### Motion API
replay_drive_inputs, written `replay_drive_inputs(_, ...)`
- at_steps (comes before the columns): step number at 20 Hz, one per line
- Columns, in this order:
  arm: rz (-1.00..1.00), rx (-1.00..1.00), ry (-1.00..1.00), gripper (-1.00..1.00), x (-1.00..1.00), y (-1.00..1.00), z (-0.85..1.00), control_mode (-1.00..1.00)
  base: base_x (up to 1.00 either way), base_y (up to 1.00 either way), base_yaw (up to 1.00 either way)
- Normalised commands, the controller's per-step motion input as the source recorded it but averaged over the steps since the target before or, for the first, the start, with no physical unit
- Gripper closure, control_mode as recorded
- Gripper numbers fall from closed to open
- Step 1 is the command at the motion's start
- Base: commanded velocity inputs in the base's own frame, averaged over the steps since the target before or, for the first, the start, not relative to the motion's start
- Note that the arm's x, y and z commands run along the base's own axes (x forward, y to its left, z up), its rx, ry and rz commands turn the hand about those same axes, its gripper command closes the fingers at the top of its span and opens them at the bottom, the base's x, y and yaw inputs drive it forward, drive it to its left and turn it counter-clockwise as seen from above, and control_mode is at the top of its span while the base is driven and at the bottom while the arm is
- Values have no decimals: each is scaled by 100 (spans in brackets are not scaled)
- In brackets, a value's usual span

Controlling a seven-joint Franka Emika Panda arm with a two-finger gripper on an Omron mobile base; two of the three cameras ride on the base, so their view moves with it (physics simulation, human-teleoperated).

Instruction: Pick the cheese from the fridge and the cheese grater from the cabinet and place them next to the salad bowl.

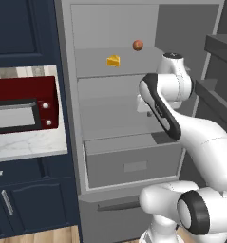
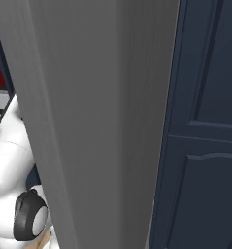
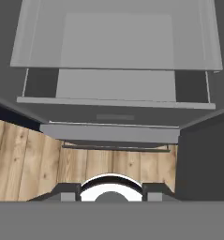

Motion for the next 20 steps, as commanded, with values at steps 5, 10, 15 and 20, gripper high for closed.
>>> replay_drive_inputs(5, 0, -7, -21, -100, -38, 15, 2, -100, 0, 0, 0)
replay_drive_inputs(10, 7, -3, -37, -100, -40, 1, 9, -100, 0, 0, 0)
replay_drive_inputs(15, 8, 0, -23, -100, -5, 3, 31, -100, 0, 0, 0)
replay_drive_inputs(20, 4, 0, -9, -100, 0, 6, 44, -100, 0, 0, 0)
